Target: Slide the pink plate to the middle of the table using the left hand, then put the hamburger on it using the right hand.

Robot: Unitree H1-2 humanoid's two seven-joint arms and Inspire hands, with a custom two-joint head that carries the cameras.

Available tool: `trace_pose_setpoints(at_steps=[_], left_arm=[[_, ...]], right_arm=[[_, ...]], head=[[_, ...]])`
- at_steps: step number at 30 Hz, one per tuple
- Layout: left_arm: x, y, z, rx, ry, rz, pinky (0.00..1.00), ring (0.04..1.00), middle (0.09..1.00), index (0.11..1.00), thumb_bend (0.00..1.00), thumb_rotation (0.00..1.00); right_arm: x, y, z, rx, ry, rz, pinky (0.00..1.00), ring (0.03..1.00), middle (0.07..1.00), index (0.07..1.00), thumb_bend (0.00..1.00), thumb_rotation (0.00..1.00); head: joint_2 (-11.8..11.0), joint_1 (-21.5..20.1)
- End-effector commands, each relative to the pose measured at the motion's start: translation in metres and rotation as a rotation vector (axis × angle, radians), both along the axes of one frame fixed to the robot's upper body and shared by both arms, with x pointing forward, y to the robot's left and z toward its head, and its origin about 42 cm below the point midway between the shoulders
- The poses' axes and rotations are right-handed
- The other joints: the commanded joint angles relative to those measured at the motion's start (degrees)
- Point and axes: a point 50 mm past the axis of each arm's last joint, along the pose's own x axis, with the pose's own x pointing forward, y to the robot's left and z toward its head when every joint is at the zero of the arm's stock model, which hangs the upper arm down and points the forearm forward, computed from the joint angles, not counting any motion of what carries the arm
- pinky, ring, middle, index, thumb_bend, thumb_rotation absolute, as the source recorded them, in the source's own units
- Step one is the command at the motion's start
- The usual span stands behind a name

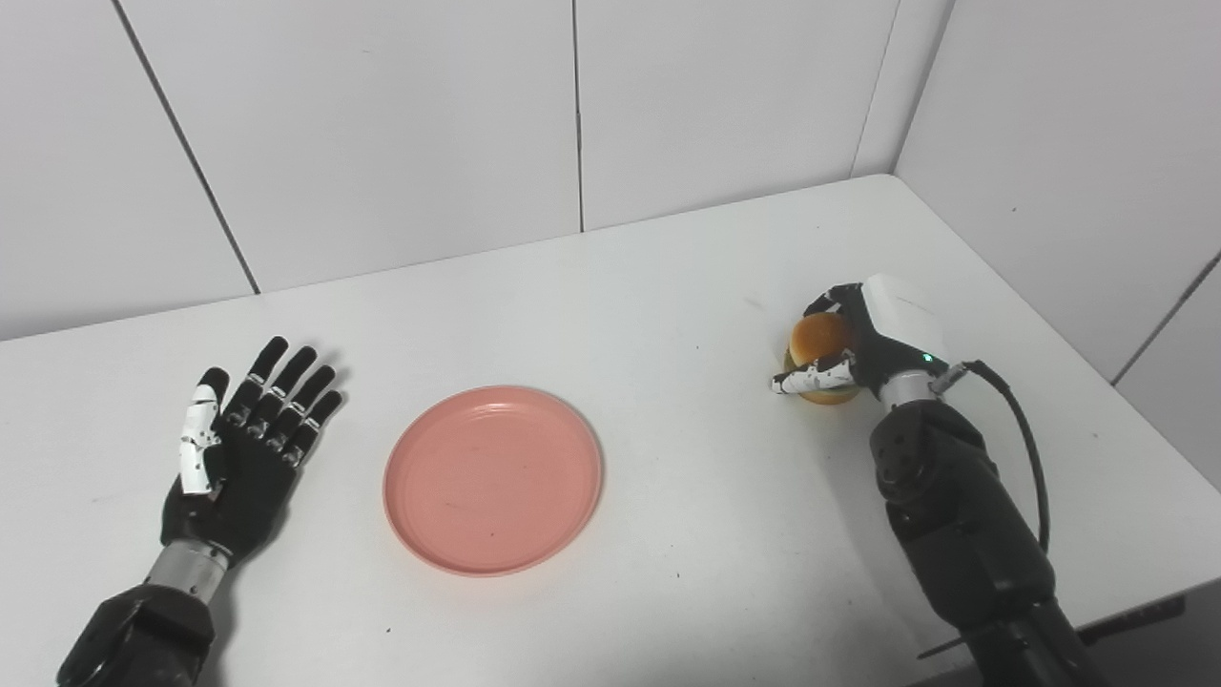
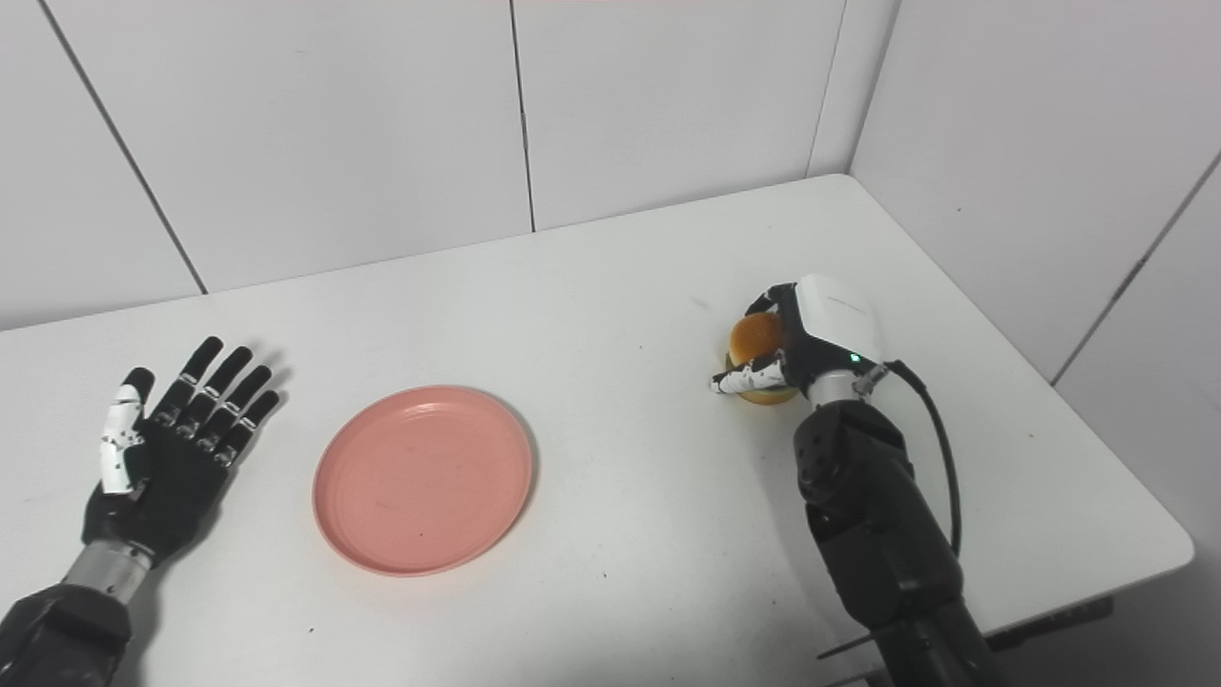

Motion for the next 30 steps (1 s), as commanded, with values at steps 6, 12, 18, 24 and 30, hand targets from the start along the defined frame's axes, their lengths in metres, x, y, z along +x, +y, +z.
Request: trace_pose_setpoints(at_steps=[6, 12, 18, 24, 30], left_arm=[[-0.025, 0.006, -0.051, 0.026, 0.239, 0.012, 0.95, 0.925, 0.936, 0.940, 0.38, 1.00], [-0.027, 0.000, -0.053, 0.023, 0.230, 0.004, 0.96, 0.928, 0.938, 0.943, 0.38, 1.00], [-0.030, -0.007, -0.053, 0.029, 0.220, -0.004, 0.97, 0.931, 0.942, 0.948, 0.38, 1.00], [-0.035, -0.018, -0.053, 0.057, 0.189, -0.017, 0.96, 0.937, 0.951, 0.953, 0.38, 1.00], [-0.041, -0.034, -0.052, 0.098, 0.164, -0.015, 0.94, 0.924, 0.939, 0.944, 0.40, 1.00]], right_arm=[[-0.007, -0.007, 0.034, -0.023, -0.123, -0.005, 0.30, 0.387, 0.440, 0.543, 0.52, 0.00], [-0.014, 0.002, 0.057, -0.049, -0.186, 0.045, 0.31, 0.394, 0.439, 0.545, 0.51, 0.00], [-0.016, 0.028, 0.082, -0.090, -0.245, 0.119, 0.29, 0.380, 0.436, 0.540, 0.52, 0.00], [-0.016, 0.056, 0.101, -0.105, -0.267, 0.222, 0.29, 0.368, 0.427, 0.537, 0.52, 0.00], [-0.011, 0.093, 0.110, -0.120, -0.253, 0.335, 0.26, 0.353, 0.420, 0.538, 0.52, 0.00]], head=[[-0.12, 1.30], [-0.26, 2.84], [-0.20, 5.05], [0.37, 10.58], [1.05, 17.06]])
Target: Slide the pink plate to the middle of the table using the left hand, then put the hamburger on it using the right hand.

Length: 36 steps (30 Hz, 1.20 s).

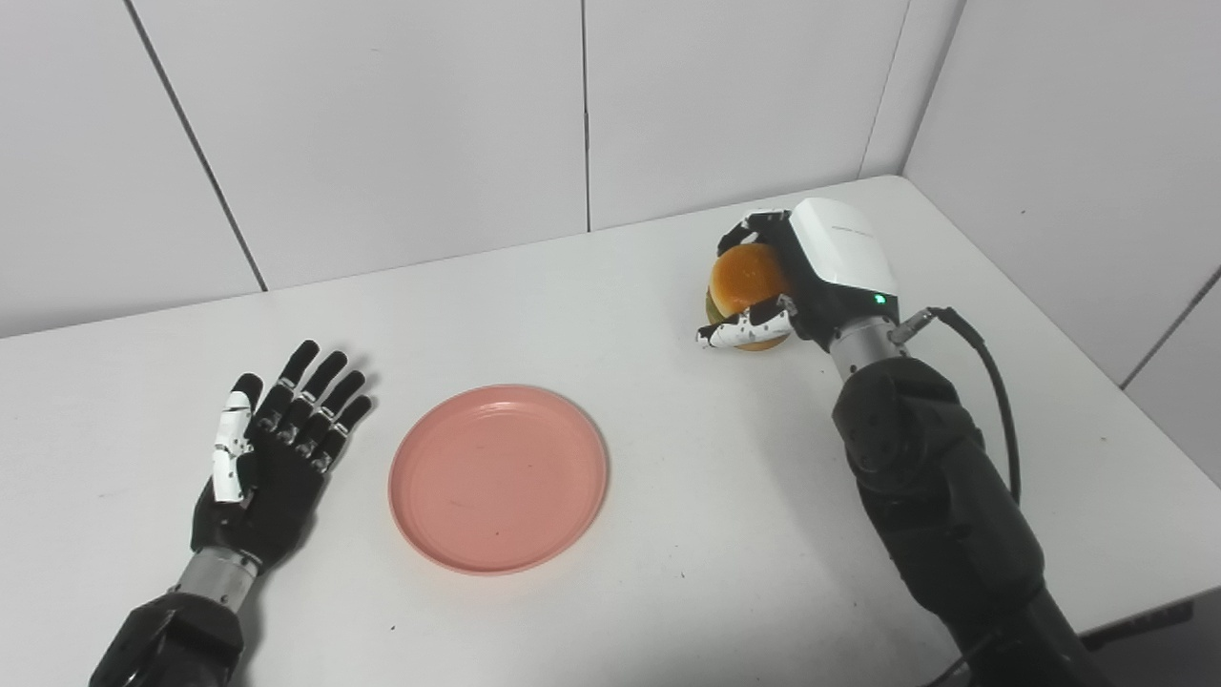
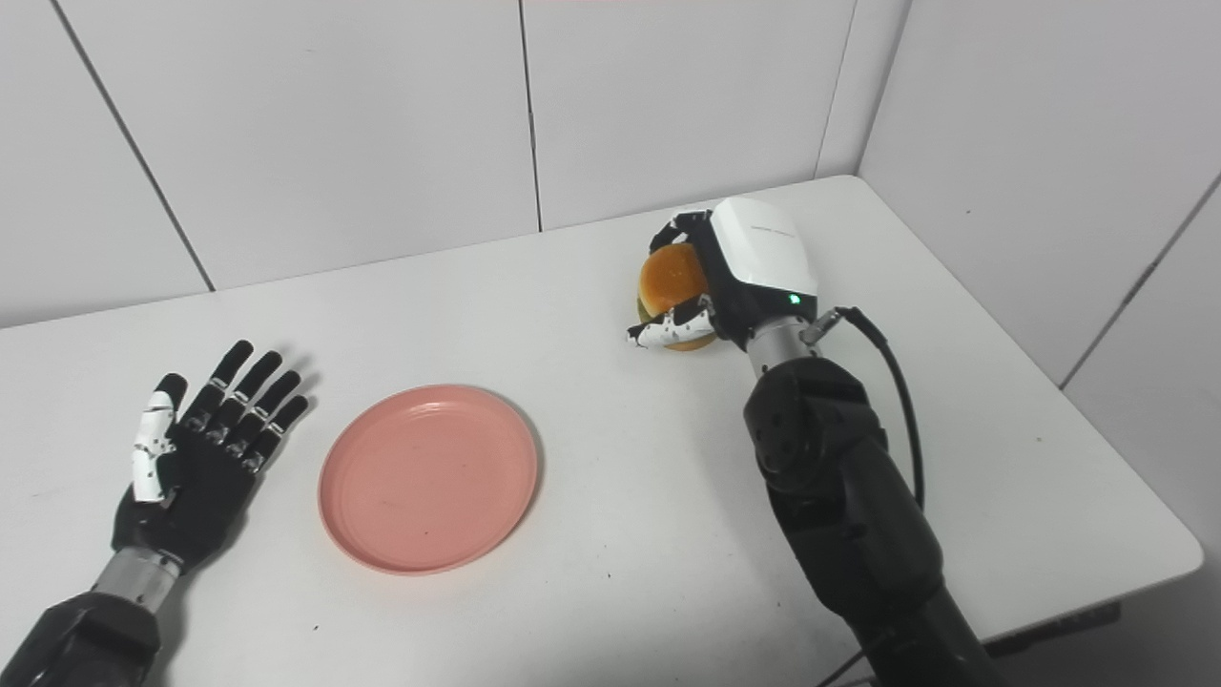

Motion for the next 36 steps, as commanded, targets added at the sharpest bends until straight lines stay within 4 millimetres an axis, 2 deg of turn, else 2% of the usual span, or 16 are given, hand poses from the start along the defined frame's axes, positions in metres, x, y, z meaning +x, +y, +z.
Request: trace_pose_setpoints(at_steps=[1, 6, 11, 13, 15, 19, 27, 36], left_arm=[[-0.028, -0.008, -0.048, 0.070, 0.196, 0.023, 0.94, 0.925, 0.940, 0.944, 0.40, 1.00], [-0.032, -0.026, -0.045, 0.088, 0.204, 0.045, 0.93, 0.913, 0.924, 0.929, 0.41, 1.00], [-0.035, -0.042, -0.040, 0.104, 0.207, 0.051, 0.92, 0.908, 0.920, 0.924, 0.41, 1.00], [-0.036, -0.049, -0.038, 0.109, 0.206, 0.051, 0.92, 0.903, 0.915, 0.922, 0.41, 1.00], [-0.036, -0.055, -0.036, 0.112, 0.202, 0.045, 0.92, 0.905, 0.917, 0.927, 0.40, 1.00], [-0.037, -0.066, -0.033, 0.117, 0.200, 0.041, 0.92, 0.910, 0.920, 0.927, 0.39, 1.00], [-0.037, -0.084, -0.025, 0.143, 0.194, 0.044, 0.90, 0.895, 0.907, 0.914, 0.38, 1.00], [-0.037, -0.093, -0.021, 0.142, 0.192, 0.048, 0.88, 0.878, 0.885, 0.897, 0.39, 1.00]], right_arm=[[0.002, 0.019, 0.025, -0.013, -0.073, 0.053, 0.27, 0.357, 0.421, 0.539, 0.52, 0.00], [0.011, 0.046, 0.021, -0.003, -0.054, 0.164, 0.28, 0.370, 0.424, 0.538, 0.52, 0.00], [0.017, 0.073, 0.017, -0.005, -0.018, 0.240, 0.27, 0.361, 0.423, 0.540, 0.52, 0.00], [0.019, 0.087, 0.015, -0.016, -0.008, 0.277, 0.27, 0.354, 0.422, 0.542, 0.52, 0.00], [0.021, 0.098, 0.012, -0.019, 0.000, 0.316, 0.29, 0.389, 0.432, 0.546, 0.52, 0.00], [0.022, 0.112, 0.007, -0.009, 0.011, 0.382, 0.30, 0.393, 0.431, 0.540, 0.52, 0.00], [0.019, 0.130, 0.000, -0.010, 0.054, 0.435, 0.28, 0.365, 0.430, 0.542, 0.52, 0.00], [0.015, 0.144, -0.015, -0.046, 0.099, 0.468, 0.25, 0.349, 0.422, 0.540, 0.52, 0.00]], head=[[0.21, 2.20], [0.99, 8.73], [1.47, 12.44], [1.99, 15.34], [2.35, 17.36], [3.17, 21.16], [4.40, 25.65], [5.30, 26.38]])
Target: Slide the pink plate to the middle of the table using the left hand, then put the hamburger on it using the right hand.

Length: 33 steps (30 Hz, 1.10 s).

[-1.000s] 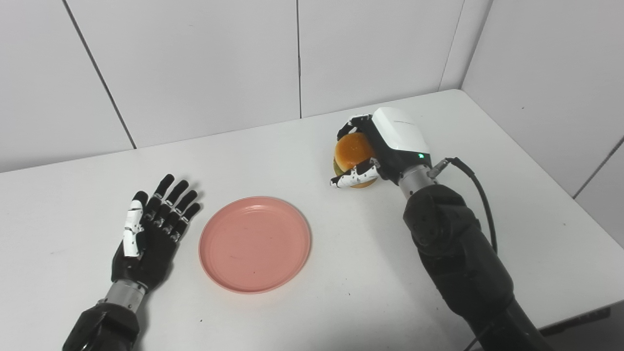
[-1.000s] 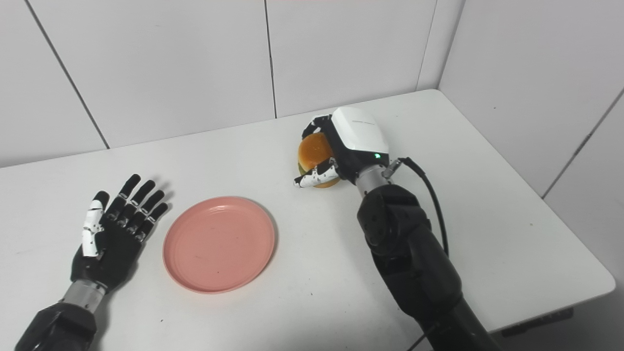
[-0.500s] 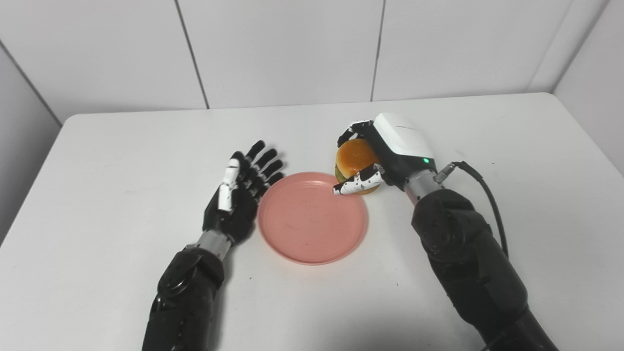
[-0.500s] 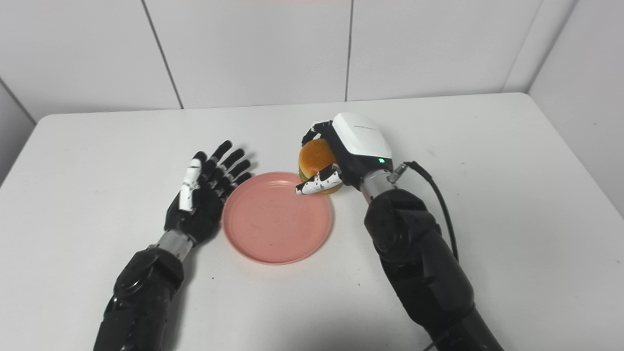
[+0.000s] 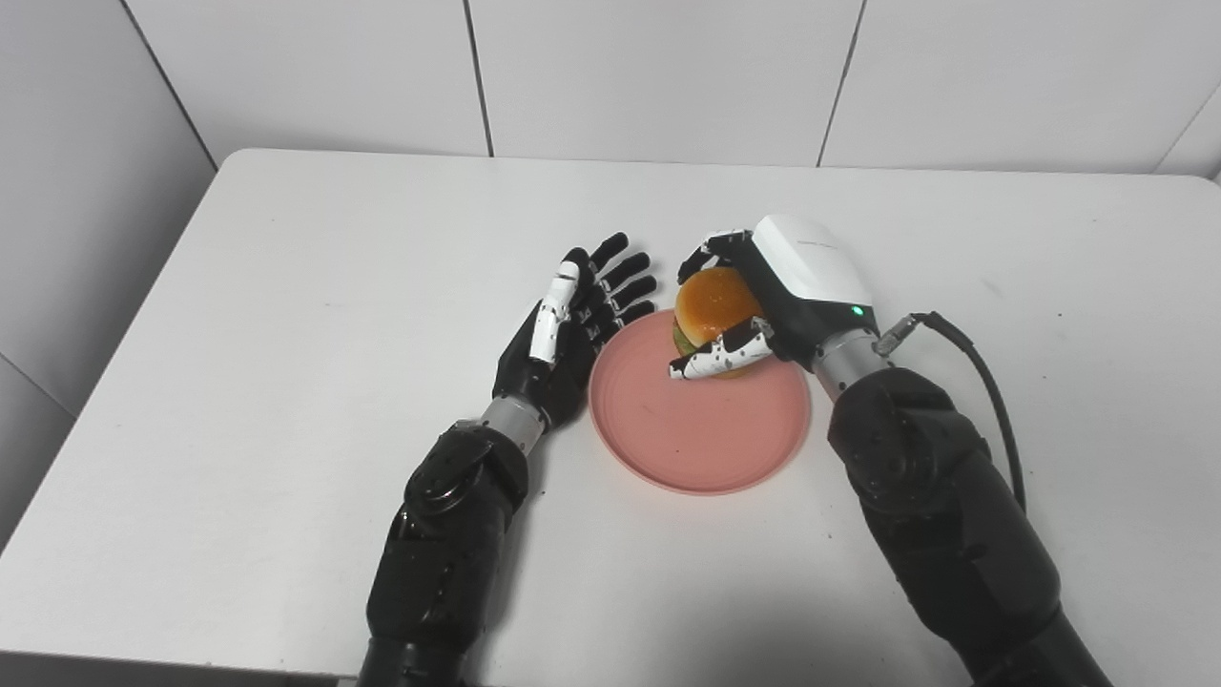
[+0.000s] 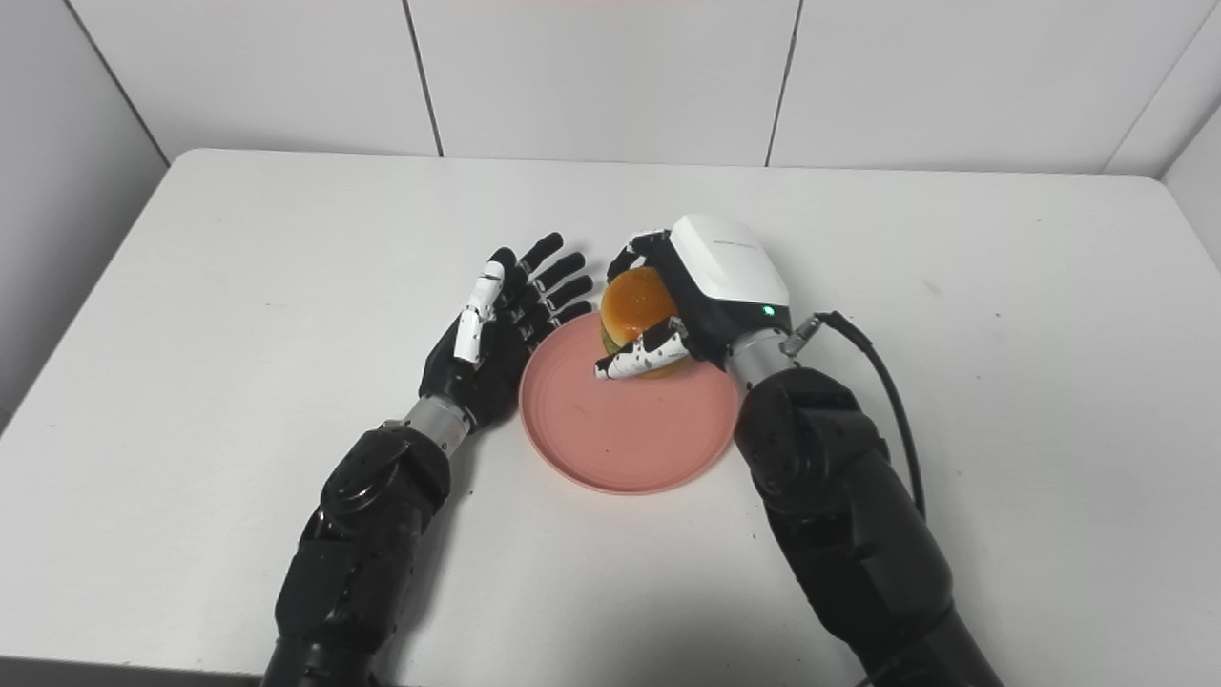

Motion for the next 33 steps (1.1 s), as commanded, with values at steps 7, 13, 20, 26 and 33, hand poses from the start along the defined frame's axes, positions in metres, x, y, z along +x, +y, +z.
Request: trace_pose_setpoints(at_steps=[7, 13, 20, 26, 33], left_arm=[[-0.013, 0.002, -0.031, 0.059, 0.166, -0.001, 0.88, 0.874, 0.883, 0.892, 0.40, 1.00], [-0.014, 0.008, -0.029, 0.054, 0.170, 0.004, 0.88, 0.875, 0.883, 0.893, 0.40, 1.00], [-0.014, 0.012, -0.028, 0.058, 0.172, 0.001, 0.87, 0.877, 0.888, 0.902, 0.40, 1.00], [-0.014, 0.014, -0.028, 0.057, 0.173, 0.001, 0.88, 0.885, 0.897, 0.907, 0.40, 1.00], [-0.014, 0.015, -0.028, 0.060, 0.172, -0.002, 0.88, 0.886, 0.902, 0.912, 0.40, 1.00]], right_arm=[[0.000, 0.013, 0.006, -0.019, -0.035, 0.040, 0.27, 0.371, 0.425, 0.538, 0.52, 0.00], [-0.003, 0.021, -0.003, -0.036, -0.010, 0.064, 0.28, 0.375, 0.425, 0.537, 0.52, 0.00], [-0.005, 0.018, -0.007, -0.045, -0.005, 0.070, 0.27, 0.366, 0.423, 0.539, 0.52, 0.00], [-0.004, 0.015, -0.012, -0.055, 0.013, 0.063, 0.30, 0.398, 0.431, 0.543, 0.52, 0.00], [-0.004, 0.013, -0.020, -0.076, 0.027, 0.059, 0.30, 0.396, 0.431, 0.542, 0.52, 0.00]], head=[[0.78, -1.89], [1.46, -3.49], [1.81, -4.77], [2.07, -5.12], [2.25, -5.35]])
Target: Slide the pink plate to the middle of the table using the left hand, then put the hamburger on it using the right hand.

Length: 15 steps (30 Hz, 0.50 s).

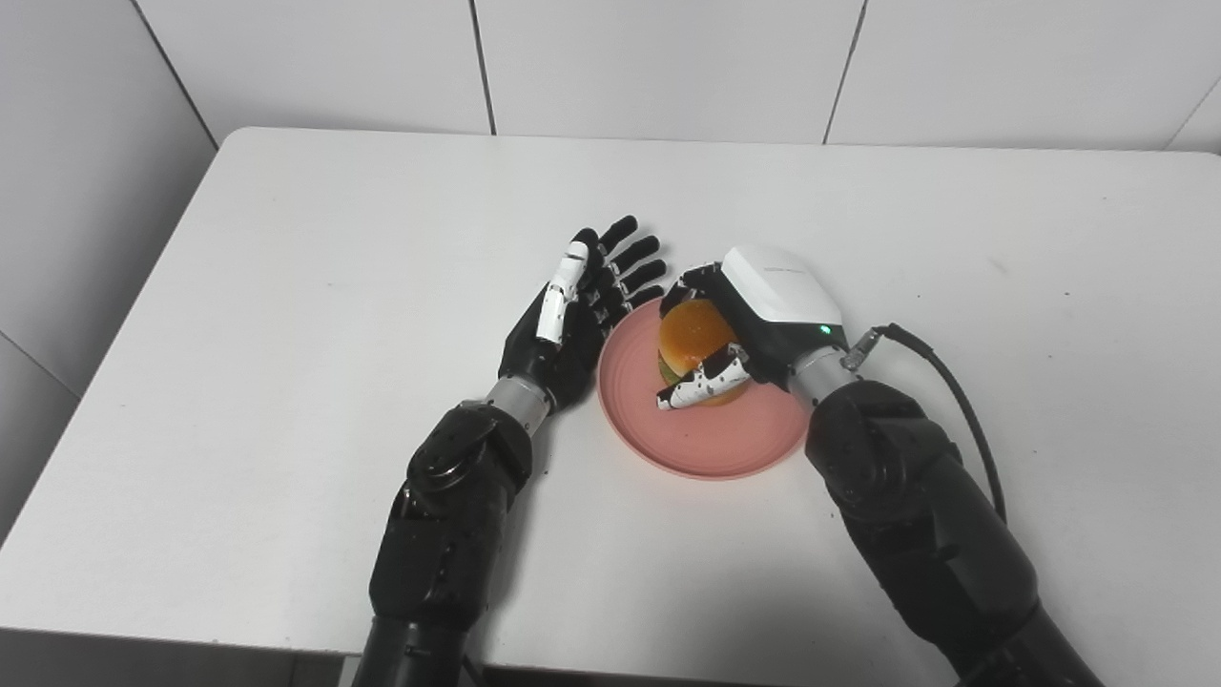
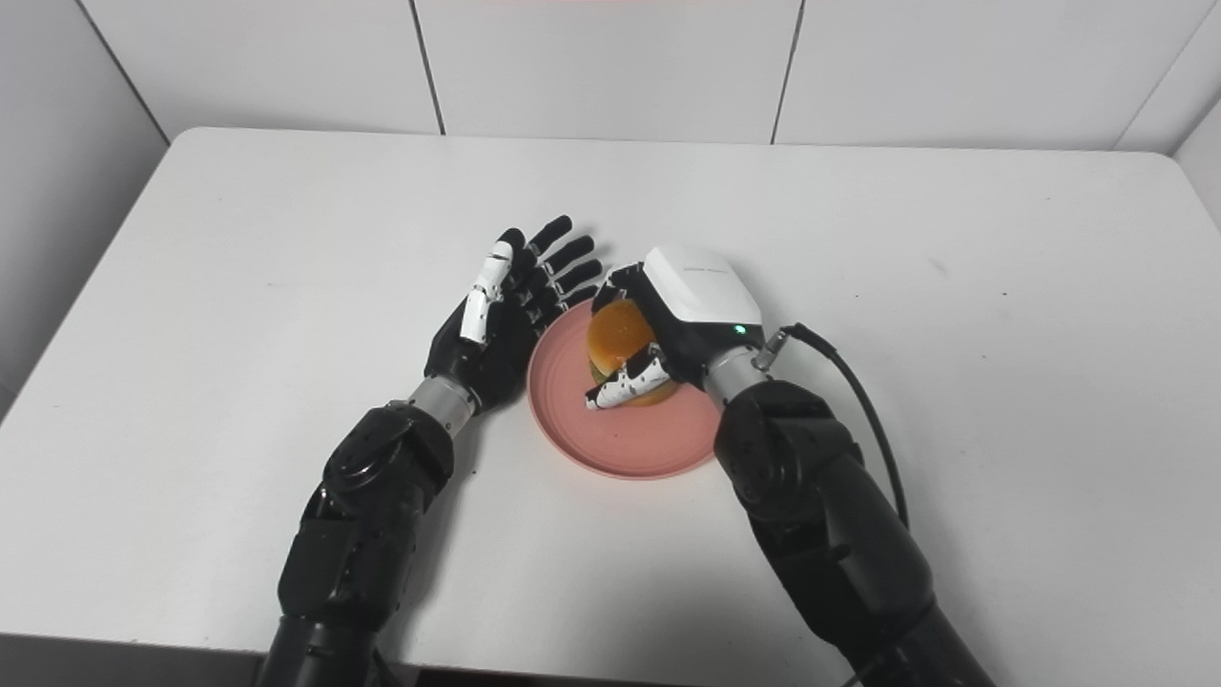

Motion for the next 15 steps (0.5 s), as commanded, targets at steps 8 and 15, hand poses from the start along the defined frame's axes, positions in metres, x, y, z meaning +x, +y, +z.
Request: trace_pose_setpoints(at_steps=[8, 15], left_arm=[[-0.0119, 0.0096, -0.0314, 0.052, 0.149, 0.003, 0.88, 0.888, 0.904, 0.912, 0.40, 1.00], [-0.0121, 0.0099, -0.0308, 0.040, 0.151, -0.004, 0.89, 0.904, 0.906, 0.911, 0.40, 1.00]], right_arm=[[0.0013, 0.0038, 0.0136, -0.021, -0.057, 0.025, 0.26, 0.351, 0.417, 0.540, 0.52, 0.01], [0.0000, 0.0028, 0.0178, -0.060, -0.084, 0.043, 0.45, 0.581, 0.646, 0.662, 0.76, 0.30]], head=[[0.15, -0.23], [0.32, -0.19]])
